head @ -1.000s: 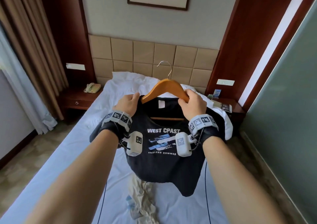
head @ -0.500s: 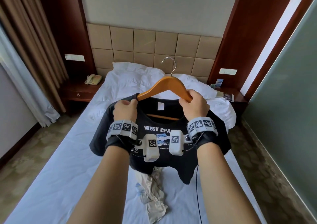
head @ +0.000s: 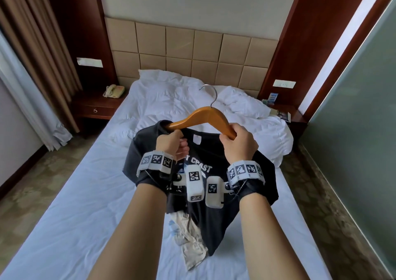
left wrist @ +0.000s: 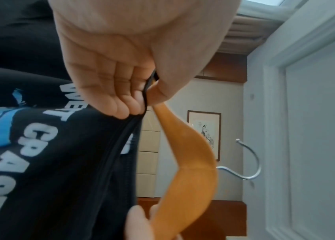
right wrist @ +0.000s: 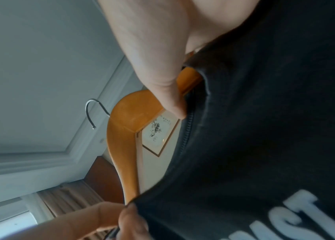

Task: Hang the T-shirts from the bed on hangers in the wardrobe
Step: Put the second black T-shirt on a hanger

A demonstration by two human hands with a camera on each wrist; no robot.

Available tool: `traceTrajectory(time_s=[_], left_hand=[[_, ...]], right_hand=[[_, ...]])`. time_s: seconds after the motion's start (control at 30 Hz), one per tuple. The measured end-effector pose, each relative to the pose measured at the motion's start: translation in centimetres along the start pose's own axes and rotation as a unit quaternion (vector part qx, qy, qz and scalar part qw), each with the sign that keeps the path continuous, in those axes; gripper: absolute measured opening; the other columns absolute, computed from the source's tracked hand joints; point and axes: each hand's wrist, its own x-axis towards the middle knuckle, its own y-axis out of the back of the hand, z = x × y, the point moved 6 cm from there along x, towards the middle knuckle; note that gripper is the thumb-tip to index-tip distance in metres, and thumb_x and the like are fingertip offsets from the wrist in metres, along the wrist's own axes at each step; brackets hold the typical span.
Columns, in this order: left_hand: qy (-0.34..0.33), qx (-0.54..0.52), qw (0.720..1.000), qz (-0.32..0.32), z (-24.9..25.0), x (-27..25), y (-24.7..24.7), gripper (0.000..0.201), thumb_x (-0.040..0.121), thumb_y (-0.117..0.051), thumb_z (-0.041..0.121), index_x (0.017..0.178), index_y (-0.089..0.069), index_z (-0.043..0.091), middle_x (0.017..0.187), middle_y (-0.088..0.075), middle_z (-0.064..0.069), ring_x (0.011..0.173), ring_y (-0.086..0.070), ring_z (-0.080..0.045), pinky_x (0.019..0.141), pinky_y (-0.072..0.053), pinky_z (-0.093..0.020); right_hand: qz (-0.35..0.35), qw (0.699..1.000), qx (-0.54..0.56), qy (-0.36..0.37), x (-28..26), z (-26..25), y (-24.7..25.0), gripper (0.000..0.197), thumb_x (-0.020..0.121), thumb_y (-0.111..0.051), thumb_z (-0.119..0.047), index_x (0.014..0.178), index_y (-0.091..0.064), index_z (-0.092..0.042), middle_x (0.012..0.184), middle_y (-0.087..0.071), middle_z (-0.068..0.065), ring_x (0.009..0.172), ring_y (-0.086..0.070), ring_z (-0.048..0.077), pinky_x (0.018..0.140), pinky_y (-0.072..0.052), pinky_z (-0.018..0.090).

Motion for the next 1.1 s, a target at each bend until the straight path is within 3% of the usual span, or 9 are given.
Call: traceTrajectory(time_s=[0.2,0.27,0.4,0.5,0.63,0.73,0.87,1.0,1.1], left_hand=[[0.008,0.035,0.999,-0.019,-0.2,-0.1,-0.1,0.032,0.099,-0.044,0.015,0.067,-0.047,0.011,0.066,-0.047,-0.006,0.055,-0.043,-0.016,0.049,-0.039,-0.024],[-0.012,0.055,0.998,0.021,-0.5,0.1,0.5,0.029,0.096,-0.049,0.019,0.071,-0.058,0.008,0.067,-0.058,-0.007,0.056,-0.053,-0.018,0.055,-0.048,-0.026],[-0.089,0.040,0.985,0.142,0.1,1.2,3.2,0.023,0.080,-0.054,0.025,0.067,-0.060,0.008,0.073,-0.059,-0.027,0.045,-0.048,-0.022,0.044,-0.036,-0.024],[-0.161,0.184,0.941,0.236,1.9,1.1,4.8,0.034,0.084,-0.050,0.031,0.100,-0.065,0.006,0.109,-0.064,-0.027,0.093,-0.063,-0.039,0.074,-0.048,-0.041],[-0.251,0.342,0.871,0.249,3.5,0.3,4.4,0.033,0.094,-0.039,0.033,0.116,-0.062,0.026,0.138,-0.050,0.000,0.133,-0.036,-0.025,0.108,-0.029,-0.055],[-0.242,0.414,0.854,0.203,3.2,0.9,4.0,0.035,0.096,-0.031,0.034,0.094,-0.065,0.027,0.125,-0.056,0.004,0.132,-0.033,-0.022,0.110,-0.016,-0.063],[-0.174,0.415,0.863,0.229,2.3,2.3,6.4,0.048,0.096,-0.024,0.039,0.105,-0.067,0.019,0.122,-0.059,-0.007,0.125,-0.043,-0.031,0.108,-0.027,-0.060],[-0.151,0.347,0.901,0.214,1.8,3.9,8.3,0.047,0.098,-0.027,0.032,0.097,-0.063,0.003,0.116,-0.062,-0.023,0.107,-0.055,-0.040,0.093,-0.041,-0.043],[-0.142,0.387,0.880,0.234,2.0,3.9,8.1,0.046,0.096,-0.027,0.031,0.104,-0.065,0.006,0.120,-0.062,-0.019,0.114,-0.054,-0.039,0.105,-0.035,-0.051]], right_hand=[[0.002,1.000,-0.010,-0.010,-0.7,0.6,0.0,0.011,0.084,-0.067,-0.022,0.093,-0.070,-0.028,0.079,-0.065,-0.008,0.076,-0.053,0.016,0.098,-0.038,0.042],[-0.006,1.000,-0.002,-0.024,-0.8,0.9,0.1,0.010,0.086,-0.065,-0.023,0.094,-0.069,-0.028,0.080,-0.066,-0.008,0.080,-0.056,0.018,0.100,-0.033,0.040],[-0.009,0.999,-0.003,-0.041,-1.0,1.5,0.6,0.010,0.087,-0.065,-0.024,0.096,-0.068,-0.028,0.081,-0.064,-0.011,0.083,-0.059,0.020,0.102,-0.038,0.047],[-0.022,0.998,-0.006,-0.052,-1.1,1.5,0.7,0.008,0.088,-0.063,-0.024,0.095,-0.064,-0.029,0.081,-0.061,-0.013,0.088,-0.061,0.023,0.102,-0.039,0.049],[-0.052,0.997,0.015,-0.061,-0.9,1.4,0.7,0.011,0.088,-0.062,-0.024,0.090,-0.055,-0.032,0.082,-0.068,-0.006,0.086,-0.060,0.024,0.103,-0.038,0.048],[-0.060,0.997,0.033,-0.047,-0.6,1.0,1.0,0.006,0.088,-0.064,-0.023,0.092,-0.061,-0.027,0.080,-0.070,-0.001,0.080,-0.059,0.024,0.098,-0.040,0.042],[-0.038,0.998,0.041,-0.043,-0.1,1.3,2.0,0.009,0.088,-0.067,-0.021,0.096,-0.065,-0.024,0.074,-0.063,-0.008,0.072,-0.050,0.015,0.103,-0.039,0.044],[-0.035,0.997,0.042,-0.052,0.2,1.9,1.8,0.012,0.087,-0.066,-0.020,0.098,-0.066,-0.024,0.072,-0.061,-0.011,0.075,-0.052,0.015,0.104,-0.039,0.047],[-0.066,0.996,0.023,-0.060,0.2,2.0,0.8,0.011,0.087,-0.065,-0.023,0.097,-0.062,-0.027,0.077,-0.065,-0.008,0.081,-0.057,0.021,0.102,-0.039,0.045]])
